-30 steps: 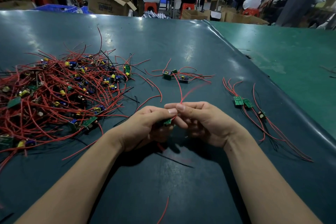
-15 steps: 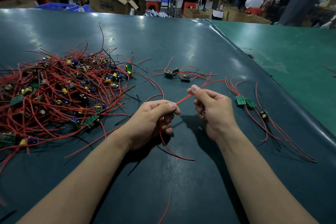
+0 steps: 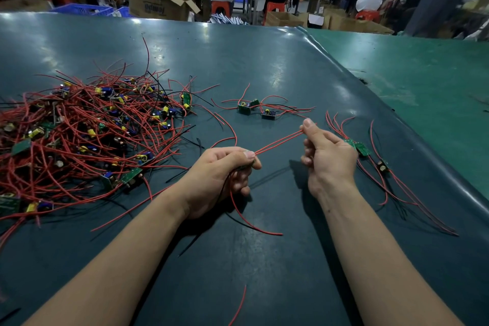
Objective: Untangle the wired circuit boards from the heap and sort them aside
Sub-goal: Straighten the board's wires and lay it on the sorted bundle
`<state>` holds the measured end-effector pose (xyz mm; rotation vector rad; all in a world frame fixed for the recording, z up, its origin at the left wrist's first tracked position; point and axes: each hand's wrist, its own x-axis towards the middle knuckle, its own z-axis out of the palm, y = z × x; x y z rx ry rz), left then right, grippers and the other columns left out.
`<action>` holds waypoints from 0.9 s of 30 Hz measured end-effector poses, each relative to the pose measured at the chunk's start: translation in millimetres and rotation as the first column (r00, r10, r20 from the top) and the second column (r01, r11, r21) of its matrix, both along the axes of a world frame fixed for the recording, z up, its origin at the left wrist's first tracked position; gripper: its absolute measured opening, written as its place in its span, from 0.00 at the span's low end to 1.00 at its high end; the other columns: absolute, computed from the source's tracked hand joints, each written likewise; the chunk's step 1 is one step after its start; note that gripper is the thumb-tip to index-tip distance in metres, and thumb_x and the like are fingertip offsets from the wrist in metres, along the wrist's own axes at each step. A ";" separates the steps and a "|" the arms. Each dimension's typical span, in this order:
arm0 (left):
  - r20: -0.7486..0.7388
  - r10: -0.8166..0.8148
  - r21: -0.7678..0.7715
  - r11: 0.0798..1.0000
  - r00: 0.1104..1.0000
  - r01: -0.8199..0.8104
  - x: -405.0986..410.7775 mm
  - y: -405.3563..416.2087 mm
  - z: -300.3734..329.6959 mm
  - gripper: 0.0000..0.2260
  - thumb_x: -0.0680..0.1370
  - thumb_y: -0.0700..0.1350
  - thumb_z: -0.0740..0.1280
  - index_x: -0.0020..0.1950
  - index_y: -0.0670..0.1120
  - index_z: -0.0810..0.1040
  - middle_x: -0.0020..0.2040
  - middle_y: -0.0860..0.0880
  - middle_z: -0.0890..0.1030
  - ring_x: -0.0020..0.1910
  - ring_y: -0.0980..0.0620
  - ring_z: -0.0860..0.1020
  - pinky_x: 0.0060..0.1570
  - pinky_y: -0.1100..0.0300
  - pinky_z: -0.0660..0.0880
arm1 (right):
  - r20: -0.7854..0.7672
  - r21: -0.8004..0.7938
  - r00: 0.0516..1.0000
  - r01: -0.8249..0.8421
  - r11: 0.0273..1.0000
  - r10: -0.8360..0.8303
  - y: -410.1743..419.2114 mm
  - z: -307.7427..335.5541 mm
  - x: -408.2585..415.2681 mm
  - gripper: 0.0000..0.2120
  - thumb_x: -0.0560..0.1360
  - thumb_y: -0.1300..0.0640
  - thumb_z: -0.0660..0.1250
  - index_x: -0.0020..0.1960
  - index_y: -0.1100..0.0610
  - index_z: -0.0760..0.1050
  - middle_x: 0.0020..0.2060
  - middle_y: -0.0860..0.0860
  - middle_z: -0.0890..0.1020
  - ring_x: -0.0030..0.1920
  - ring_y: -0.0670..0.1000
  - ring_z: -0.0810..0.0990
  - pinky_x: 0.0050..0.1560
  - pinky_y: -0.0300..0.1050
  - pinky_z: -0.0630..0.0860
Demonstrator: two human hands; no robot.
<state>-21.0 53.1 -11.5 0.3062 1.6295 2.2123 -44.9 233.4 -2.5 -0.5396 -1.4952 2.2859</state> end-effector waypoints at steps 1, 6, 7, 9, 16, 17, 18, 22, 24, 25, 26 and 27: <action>-0.009 -0.001 -0.006 1.000 1.000 0.001 0.2 0.4 0.1 0.11 0.78 0.42 0.64 0.38 0.42 0.80 0.27 0.49 0.66 0.24 0.54 0.64 0.29 0.62 0.72 | -0.007 0.013 0.999 0.037 0.999 -0.037 1.4 0.3 -0.3 0.07 0.72 0.60 0.75 0.36 0.59 0.80 0.25 0.48 0.78 0.23 0.41 0.70 0.20 0.35 0.62; -0.023 0.004 -0.009 1.000 1.000 -0.005 0.9 0.4 1.0 0.09 0.75 0.43 0.65 0.38 0.40 0.79 0.26 0.49 0.65 0.24 0.53 0.63 0.29 0.61 0.73 | -0.016 -0.022 0.994 0.105 0.994 -0.106 -1.2 -0.1 0.2 0.10 0.70 0.61 0.77 0.34 0.57 0.78 0.23 0.46 0.75 0.22 0.43 0.69 0.21 0.35 0.62; -0.025 0.001 -0.010 1.000 1.000 -0.001 1.3 0.4 1.1 0.09 0.74 0.44 0.65 0.38 0.40 0.79 0.26 0.49 0.65 0.24 0.53 0.63 0.29 0.61 0.73 | -0.021 -0.027 0.993 0.119 0.993 -0.120 -1.5 0.4 0.1 0.10 0.70 0.61 0.77 0.33 0.56 0.78 0.22 0.46 0.74 0.22 0.43 0.67 0.21 0.35 0.62; -0.028 -0.006 -0.011 1.000 1.000 0.006 1.9 0.3 1.5 0.09 0.73 0.45 0.66 0.38 0.40 0.79 0.27 0.49 0.65 0.25 0.53 0.63 0.29 0.62 0.73 | -0.036 -0.035 0.990 0.136 0.990 -0.137 -1.4 1.7 -0.1 0.11 0.70 0.62 0.76 0.33 0.55 0.76 0.21 0.44 0.73 0.21 0.44 0.64 0.21 0.35 0.61; -0.012 0.043 0.029 0.999 0.999 -0.042 1.8 0.4 0.8 0.10 0.78 0.42 0.63 0.39 0.42 0.81 0.28 0.49 0.67 0.25 0.54 0.64 0.29 0.61 0.73 | 0.096 -0.221 0.979 -0.158 0.962 0.182 5.0 7.9 3.7 0.10 0.75 0.52 0.70 0.44 0.59 0.75 0.28 0.47 0.64 0.19 0.41 0.61 0.17 0.32 0.56; -0.004 0.046 0.039 0.998 0.999 -0.046 1.3 1.0 0.5 0.11 0.79 0.42 0.63 0.40 0.42 0.81 0.28 0.49 0.68 0.25 0.54 0.64 0.29 0.61 0.73 | 0.126 -0.208 0.934 -0.303 0.930 0.333 0.6 8.2 6.6 0.13 0.74 0.49 0.70 0.46 0.60 0.76 0.29 0.47 0.64 0.19 0.41 0.60 0.16 0.31 0.55; 0.001 0.048 0.046 0.998 0.999 -0.048 0.8 1.5 0.2 0.11 0.79 0.41 0.62 0.41 0.41 0.81 0.28 0.49 0.68 0.25 0.54 0.65 0.29 0.61 0.73 | 0.147 -0.182 0.875 -0.434 0.882 0.461 -4.9 7.8 9.7 0.16 0.72 0.48 0.70 0.47 0.61 0.76 0.29 0.47 0.64 0.19 0.41 0.60 0.16 0.30 0.55; -0.048 0.038 -0.017 0.999 0.998 -0.039 0.8 2.1 -1.0 0.10 0.79 0.42 0.63 0.43 0.39 0.80 0.27 0.49 0.67 0.25 0.54 0.66 0.32 0.60 0.76 | 0.119 -0.087 0.766 -0.626 0.775 0.632 -23.7 4.1 18.8 0.10 0.70 0.58 0.71 0.47 0.63 0.78 0.29 0.49 0.70 0.22 0.41 0.62 0.18 0.30 0.56; -0.055 0.032 -0.039 0.999 0.998 -0.034 1.1 1.5 -0.9 0.10 0.79 0.42 0.63 0.43 0.39 0.80 0.27 0.50 0.67 0.25 0.54 0.66 0.34 0.59 0.78 | 0.106 -0.090 0.779 -0.612 0.786 0.618 -24.8 4.0 18.9 0.04 0.73 0.63 0.69 0.46 0.64 0.77 0.27 0.48 0.71 0.22 0.41 0.62 0.18 0.30 0.56; -0.053 0.030 -0.040 0.999 0.998 -0.032 0.9 1.2 -0.7 0.10 0.79 0.41 0.63 0.43 0.39 0.80 0.27 0.50 0.67 0.25 0.54 0.65 0.34 0.59 0.78 | 0.105 -0.084 0.788 -0.601 0.795 0.607 -23.3 4.9 18.1 0.02 0.73 0.64 0.69 0.44 0.63 0.77 0.25 0.47 0.71 0.22 0.41 0.62 0.18 0.30 0.56; -0.050 0.028 -0.038 0.999 0.998 -0.030 0.9 0.9 -0.4 0.10 0.80 0.41 0.62 0.43 0.39 0.80 0.27 0.50 0.67 0.25 0.54 0.65 0.34 0.59 0.78 | 0.098 -0.082 0.806 -0.578 0.812 0.583 -20.2 6.5 16.6 0.02 0.74 0.64 0.69 0.43 0.63 0.77 0.24 0.46 0.70 0.21 0.41 0.62 0.18 0.30 0.56; -0.047 0.026 -0.035 0.999 0.999 -0.027 0.9 0.8 -0.3 0.10 0.80 0.41 0.62 0.42 0.39 0.80 0.27 0.50 0.68 0.25 0.54 0.65 0.34 0.59 0.78 | 0.082 -0.092 0.836 -0.536 0.839 0.543 -15.5 8.0 14.3 0.03 0.74 0.65 0.68 0.42 0.63 0.77 0.24 0.46 0.70 0.21 0.41 0.62 0.18 0.29 0.56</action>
